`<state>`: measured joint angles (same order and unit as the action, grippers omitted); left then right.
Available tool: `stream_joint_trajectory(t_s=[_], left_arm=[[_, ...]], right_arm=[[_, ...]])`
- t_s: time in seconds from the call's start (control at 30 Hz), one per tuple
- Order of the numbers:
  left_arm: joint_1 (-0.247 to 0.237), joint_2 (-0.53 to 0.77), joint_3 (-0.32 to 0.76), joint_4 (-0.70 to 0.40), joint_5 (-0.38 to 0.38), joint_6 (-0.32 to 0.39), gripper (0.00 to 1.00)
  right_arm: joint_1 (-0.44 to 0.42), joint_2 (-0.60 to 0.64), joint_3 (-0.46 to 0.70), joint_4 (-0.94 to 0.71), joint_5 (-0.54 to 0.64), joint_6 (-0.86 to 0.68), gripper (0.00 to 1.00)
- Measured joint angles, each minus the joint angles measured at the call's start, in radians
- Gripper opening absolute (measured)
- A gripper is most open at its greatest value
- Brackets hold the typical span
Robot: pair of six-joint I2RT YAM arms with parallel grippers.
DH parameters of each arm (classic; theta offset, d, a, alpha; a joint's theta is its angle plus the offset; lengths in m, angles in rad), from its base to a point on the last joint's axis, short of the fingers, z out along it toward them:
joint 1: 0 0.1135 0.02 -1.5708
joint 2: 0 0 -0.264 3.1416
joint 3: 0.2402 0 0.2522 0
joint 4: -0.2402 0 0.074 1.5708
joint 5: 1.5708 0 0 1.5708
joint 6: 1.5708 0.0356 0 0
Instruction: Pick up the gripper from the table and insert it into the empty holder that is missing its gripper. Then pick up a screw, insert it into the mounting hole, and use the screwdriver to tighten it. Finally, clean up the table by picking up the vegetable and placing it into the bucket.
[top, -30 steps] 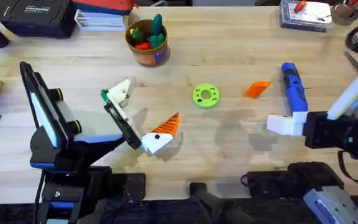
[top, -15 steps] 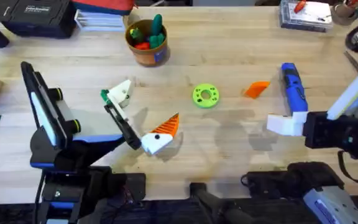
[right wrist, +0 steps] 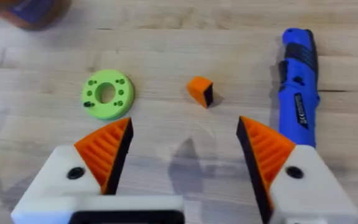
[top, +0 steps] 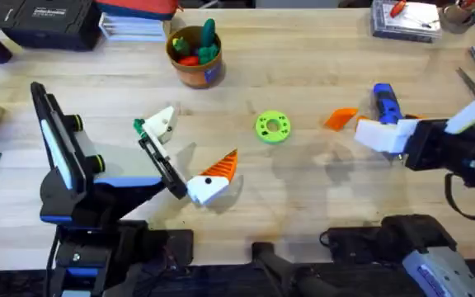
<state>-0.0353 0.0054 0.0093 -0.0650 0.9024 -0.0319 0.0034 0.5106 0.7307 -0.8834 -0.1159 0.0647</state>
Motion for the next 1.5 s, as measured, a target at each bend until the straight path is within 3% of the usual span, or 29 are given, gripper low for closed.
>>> stream_joint_trajectory(t_s=[0.33, 0.47, 0.63, 0.77, 0.97, 1.23, 1.33, 1.5], left_arm=[[0.000, 0.000, 0.000, 0.000, 0.000, -0.003, 0.985], [0.000, 0.000, 0.000, 0.000, 0.000, -0.003, 0.986], [0.000, 0.000, 0.000, -0.001, 0.000, -0.003, 0.986], [0.000, 0.000, 0.000, -0.001, 0.000, -0.003, 0.986], [0.000, 0.000, 0.000, -0.002, 0.000, -0.003, 0.986], [0.000, 0.000, 0.000, -0.002, 0.000, -0.003, 0.985], [0.000, 0.000, 0.000, -0.003, 0.000, -0.003, 0.986], [0.000, 0.000, 0.000, -0.003, 0.000, -0.003, 0.986]], right_arm=[[0.000, 0.036, 0.008, 0.031, -0.039, -0.027, 0.994], [0.000, 0.197, 0.070, -0.046, -0.039, -0.113, 0.994], [0.015, 0.485, 0.250, -0.175, 0.007, -0.265, 0.994], [0.030, 0.680, 0.352, -0.157, 0.068, -0.333, 0.994], [0.064, 0.834, 0.365, -0.130, 0.100, -0.492, 0.994], [0.085, 0.943, 0.365, -0.094, 0.126, -0.651, 0.993], [0.085, 0.964, 0.365, -0.070, 0.131, -0.670, 0.921], [0.085, 0.973, 0.365, -0.060, 0.134, -0.683, 0.661]])
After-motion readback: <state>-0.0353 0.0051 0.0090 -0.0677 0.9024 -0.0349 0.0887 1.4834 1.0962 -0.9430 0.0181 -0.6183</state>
